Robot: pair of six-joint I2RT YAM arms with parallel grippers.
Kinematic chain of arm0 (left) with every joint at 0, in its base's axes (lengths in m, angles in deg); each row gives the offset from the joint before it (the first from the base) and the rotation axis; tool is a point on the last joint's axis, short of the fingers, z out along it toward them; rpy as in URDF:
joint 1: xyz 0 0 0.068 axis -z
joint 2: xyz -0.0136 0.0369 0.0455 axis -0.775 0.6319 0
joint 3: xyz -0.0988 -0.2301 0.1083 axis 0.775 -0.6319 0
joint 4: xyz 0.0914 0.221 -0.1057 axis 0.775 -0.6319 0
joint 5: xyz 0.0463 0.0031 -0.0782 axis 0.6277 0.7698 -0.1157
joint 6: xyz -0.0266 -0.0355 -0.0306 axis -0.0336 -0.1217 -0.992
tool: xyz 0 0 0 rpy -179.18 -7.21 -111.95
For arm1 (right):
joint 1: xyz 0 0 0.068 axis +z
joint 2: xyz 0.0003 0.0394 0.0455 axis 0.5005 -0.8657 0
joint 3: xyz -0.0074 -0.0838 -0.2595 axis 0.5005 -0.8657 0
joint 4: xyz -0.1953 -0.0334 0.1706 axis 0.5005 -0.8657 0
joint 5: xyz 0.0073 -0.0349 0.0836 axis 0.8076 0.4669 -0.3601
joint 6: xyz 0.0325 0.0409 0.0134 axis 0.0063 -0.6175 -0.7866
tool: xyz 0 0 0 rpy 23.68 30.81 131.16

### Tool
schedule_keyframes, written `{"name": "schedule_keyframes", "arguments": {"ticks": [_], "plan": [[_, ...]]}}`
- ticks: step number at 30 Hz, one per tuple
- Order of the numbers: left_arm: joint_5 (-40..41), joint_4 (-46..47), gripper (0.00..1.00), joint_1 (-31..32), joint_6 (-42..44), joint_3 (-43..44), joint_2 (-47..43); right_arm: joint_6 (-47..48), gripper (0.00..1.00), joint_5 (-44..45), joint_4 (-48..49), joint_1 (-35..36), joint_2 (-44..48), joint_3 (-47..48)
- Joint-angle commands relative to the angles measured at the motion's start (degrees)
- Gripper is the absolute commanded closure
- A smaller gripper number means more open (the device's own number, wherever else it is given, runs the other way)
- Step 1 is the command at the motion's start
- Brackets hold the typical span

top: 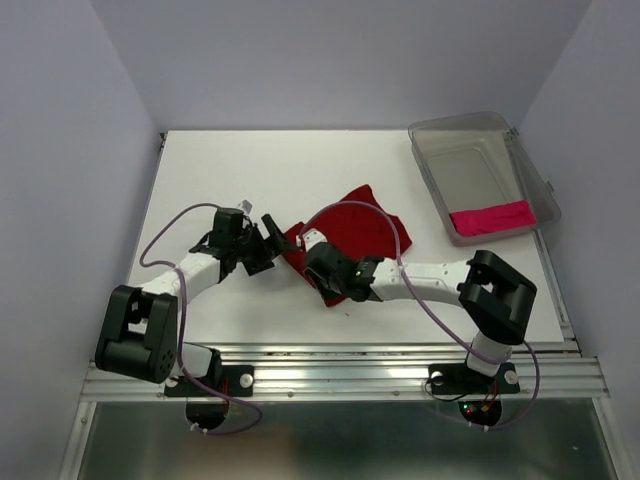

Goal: Roll the t-shirts
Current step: Roll the T-shirt to the center of the board.

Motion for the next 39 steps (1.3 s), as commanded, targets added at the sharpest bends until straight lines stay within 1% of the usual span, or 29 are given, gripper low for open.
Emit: {"name": "schedule_keyframes", "arguments": {"ticks": [1,6,9,13,20,25,28,30,31,32,33,34,35,36,37,38,39], "plan": [[-1.5,7.2,0.01,0.5,-0.9,-0.7,0.8,-2.5,0.99,-7.2,5.0,-1.2,4.1,-2.4],[-1.1,9.4,0.01,0.6,-0.9,-1.3,2.5,-3.2,0.99,-10.7,6.1,-2.4,6.6,-4.5],[-1.4,10.3,0.01,1.2,-0.6,-0.7,5.8,-3.3,0.99,-11.8,6.0,-2.9,7.7,-5.2],[-1.1,11.2,0.01,1.8,-0.7,-0.6,7.6,-3.9,0.99,-12.2,6.1,-2.9,8.8,-6.2],[-0.5,11.4,0.01,2.0,-1.5,-1.6,6.6,-4.6,0.99,-12.1,6.0,-3.4,10.7,-7.1],[-0.9,11.6,0.01,2.7,-1.7,-1.3,7.8,-4.7,0.99,-12.5,6.1,-3.4,10.9,-6.7],[-0.1,12.6,0.04,4.4,-2.4,0.2,9.7,-4.1,0.99,-12.0,5.7,-3.4,10.7,-6.5],[-0.2,12.4,0.24,5.7,-2.8,2.4,11.9,-3.0,0.99,-11.2,4.2,-3.4,10.1,-6.1],[-0.4,11.8,0.36,5.9,-3.0,3.3,12.3,-2.7,0.94,-9.6,2.4,-3.4,9.5,-5.1],[-0.7,10.1,0.61,6.1,-3.5,4.7,12.6,-3.1,0.84,-8.0,-1.7,-3.4,8.5,-2.9],[-0.4,9.1,0.76,6.4,-3.9,5.2,12.1,-3.2,0.72,-6.7,-3.8,-3.4,8.0,-1.9],[0.5,7.2,0.9,6.7,-4.3,5.6,11.8,-3.3,0.5,-4.2,-5.4,-3.4,7.7,-1.1],[0.7,6.3,1.0,6.7,-4.6,6.0,11.4,-3.4,0.39,-3.0,-6.6,-3.4,7.7,-0.7],[1.0,5.4,1.0,6.7,-5.2,6.7,10.7,-3.6,0.33,-1.8,-8.4,-3.4,8.3,-0.4],[2.0,3.5,1.0,6.7,-5.5,7.1,10.3,-3.7,0.26,0.5,-9.0,-2.9,8.7,-0.5],[2.6,2.6,1.0,6.8,-5.8,7.7,10.0,-3.8,0.23,1.5,-10.1,-2.4,9.7,-0.6],[3.3,1.7,1.0,6.9,-6.2,8.0,9.8,-3.7,0.22,2.5,-10.7,-2.4,10.1,-0.6]]}}
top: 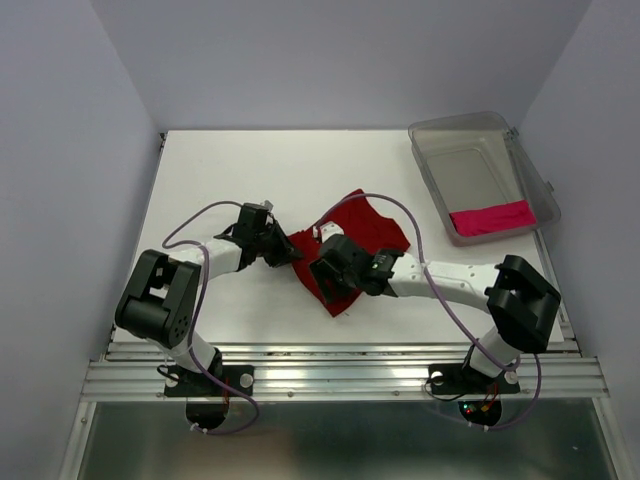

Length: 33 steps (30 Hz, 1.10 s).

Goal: Roll the t-shirts
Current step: Roll the T-shirt to the center of the board.

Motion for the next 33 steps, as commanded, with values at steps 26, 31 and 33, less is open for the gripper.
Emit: {"name": "schedule_keyframes", "arguments": {"ticks": [26,31,33], "plan": [[8.4,-15.1,1.0,1.9,-3.5,7.5,-3.7,6.2,0.13,27.4,-4.3,17.4,-8.9,6.3],[8.6,-15.8,1.0,1.9,-3.2,8.0,-3.9,5.3,0.1,27.8,-3.9,17.4,-9.9,6.6],[8.7,-15.9,1.0,2.0,-3.1,8.2,-4.2,5.1,0.1,29.6,-4.0,17.4,-11.0,6.7]]}}
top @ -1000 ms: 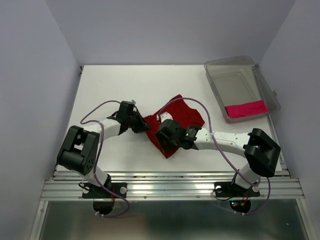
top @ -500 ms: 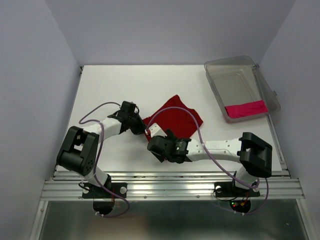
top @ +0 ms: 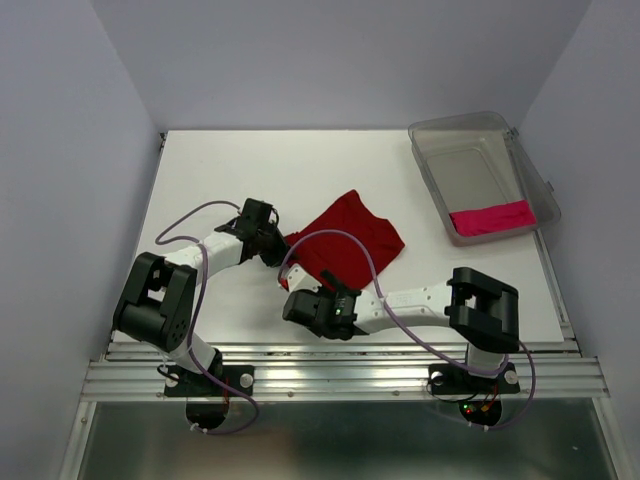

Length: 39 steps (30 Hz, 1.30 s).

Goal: Roll the t-shirts
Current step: Roll the T-shirt to the center of the board.

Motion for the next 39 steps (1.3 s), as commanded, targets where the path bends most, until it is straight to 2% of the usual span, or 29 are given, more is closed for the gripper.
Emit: {"name": "schedule_keyframes", "arguments": {"ticks": [1,3,9,11,12,13,14,15,16,18,19,20,22,23,28,32,39], "plan": [[1.0,-1.2,1.0,0.3,0.4,2.5,-2.9,-0.5,0.11,5.4,1.7,0.2,-1.3,2.7],[1.0,-1.6,1.0,0.3,0.6,2.6,-3.0,-0.7,0.13,6.6,1.6,0.2,-2.7,2.9],[0.9,-2.1,1.0,0.3,1.2,2.7,-3.4,-2.0,0.28,12.2,3.3,0.2,-5.7,3.1],[0.9,-2.0,1.0,0.2,1.2,2.4,-3.5,-2.5,0.38,13.5,4.0,0.2,-6.6,3.4],[1.0,-2.0,1.0,0.2,1.2,2.1,-3.7,-3.2,0.46,14.1,4.1,0.2,-6.9,3.4],[1.0,-2.0,1.0,0.2,1.1,2.0,-4.0,-3.6,0.46,14.5,4.1,0.2,-7.1,3.5],[1.1,-2.1,1.0,0.3,1.3,1.9,-4.3,-4.3,0.56,15.4,4.2,0.2,-7.2,3.5],[1.0,-2.0,1.0,0.2,1.3,1.5,-4.9,-4.4,0.6,15.5,4.4,0.2,-7.1,3.6],[1.1,-1.8,1.0,0.2,1.5,1.2,-5.2,-4.4,0.71,15.3,4.8,0.2,-6.5,3.6],[0.8,-1.3,1.0,-0.2,2.2,0.6,-6.5,-3.8,0.82,12.9,6.2,0.2,-5.3,3.2],[0.6,-1.2,1.0,-0.4,2.5,0.5,-7.0,-3.6,0.91,11.8,6.7,-0.3,-4.7,3.0],[0.6,-1.4,0.97,-0.7,2.9,0.4,-7.4,-3.5,0.94,9.2,7.2,-0.3,-3.1,2.8],[0.5,-1.8,0.78,-1.7,3.8,0.0,-8.8,-3.2,0.99,5.5,8.9,-1.6,-1.5,2.0],[0.5,-2.1,0.58,-2.1,4.2,-0.1,-9.3,-3.5,0.99,1.7,9.8,-2.2,0.3,1.3],[1.0,-4.0,0.38,-3.7,6.0,0.5,-12.7,-4.4,0.99,-12.0,12.4,-5.6,4.8,-0.2],[2.6,-7.5,0.35,-4.3,7.6,2.6,-14.2,-6.7,0.99,-23.8,13.7,-9.5,6.2,-0.8],[5.5,-10.7,0.35,-4.9,8.3,4.1,-17.8,-10.9,0.99,-41.5,17.9,-16.9,8.0,-3.1]]}}
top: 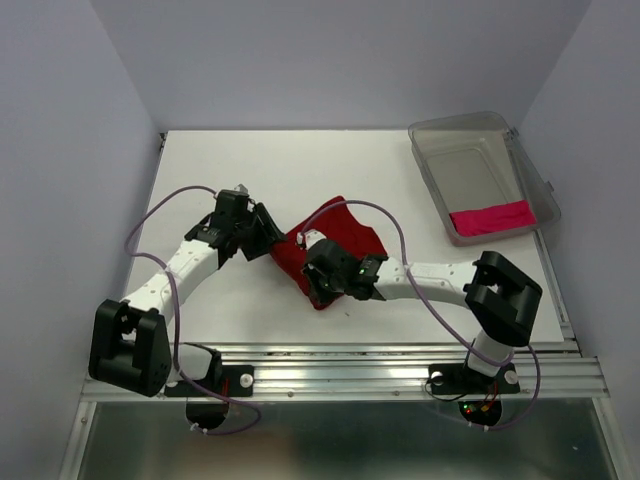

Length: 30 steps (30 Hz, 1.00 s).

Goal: Roll the t-shirts
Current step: Roll the T-shirt to the center of the board.

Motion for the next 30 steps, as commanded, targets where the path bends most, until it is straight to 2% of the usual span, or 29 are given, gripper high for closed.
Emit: {"name": "schedule_keyframes", "arguments": {"ticks": [1,7,14,15,20,30], "plan": [[3.0,-2.5,0.35,-0.6,1.6,2.3,-4.2,-4.1,0.99,-15.2,6.6,-4.5,3.9,-1.9],[3.5,-1.3,0.38,-0.7,1.0,0.5,-6.4,-10.0,0.99,-29.6,12.7,-11.0,5.7,-7.5],[-1.3,3.0,0.57,-0.6,2.6,-1.7,-4.1,-19.1,0.99,-41.0,25.0,-16.9,6.7,-14.5],[-1.8,3.7,0.61,-0.6,2.6,-2.0,-3.6,-19.9,0.99,-41.9,27.2,-17.6,6.4,-15.2],[-4.5,6.0,0.67,-0.2,3.4,-0.9,0.2,-21.5,0.99,-44.5,29.5,-19.2,5.0,-17.3],[-5.7,10.6,0.68,0.6,4.4,2.2,8.9,-21.8,0.99,-48.1,31.5,-21.7,1.4,-18.5]]}}
